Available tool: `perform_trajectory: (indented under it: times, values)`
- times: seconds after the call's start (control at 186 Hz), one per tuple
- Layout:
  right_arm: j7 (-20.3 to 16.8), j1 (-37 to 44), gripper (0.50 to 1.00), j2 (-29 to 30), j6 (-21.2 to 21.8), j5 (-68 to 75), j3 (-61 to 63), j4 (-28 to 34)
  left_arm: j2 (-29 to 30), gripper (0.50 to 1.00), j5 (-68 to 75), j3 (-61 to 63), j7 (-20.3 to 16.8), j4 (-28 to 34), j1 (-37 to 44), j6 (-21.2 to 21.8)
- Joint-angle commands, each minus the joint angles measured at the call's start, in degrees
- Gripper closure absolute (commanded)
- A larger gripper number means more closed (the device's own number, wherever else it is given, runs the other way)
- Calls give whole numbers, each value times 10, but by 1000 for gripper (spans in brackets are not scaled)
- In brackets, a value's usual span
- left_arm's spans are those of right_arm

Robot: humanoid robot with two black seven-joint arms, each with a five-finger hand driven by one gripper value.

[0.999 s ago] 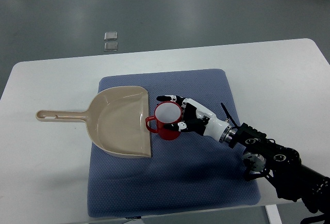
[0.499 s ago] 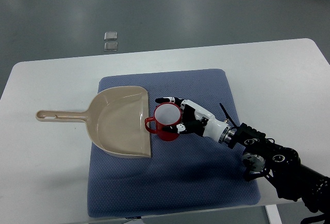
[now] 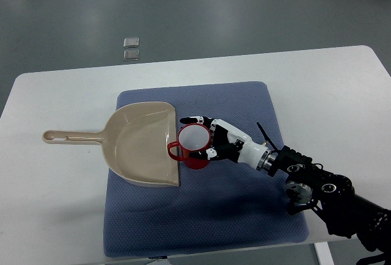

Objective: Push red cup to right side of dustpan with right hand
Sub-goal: 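Keep pushing the mug with the right hand against the dustpan's edge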

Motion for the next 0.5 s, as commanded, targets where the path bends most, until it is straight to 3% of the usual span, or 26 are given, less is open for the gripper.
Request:
perform_trajectory:
  times: [0.0,0.494]
  values:
    - [0,1,581,0,0,0,0,4,0,500,0,0,0,0,0,0]
    - [0,0,581,0,-10,0,-13,7,0,500,0,0,-1,0,0,0]
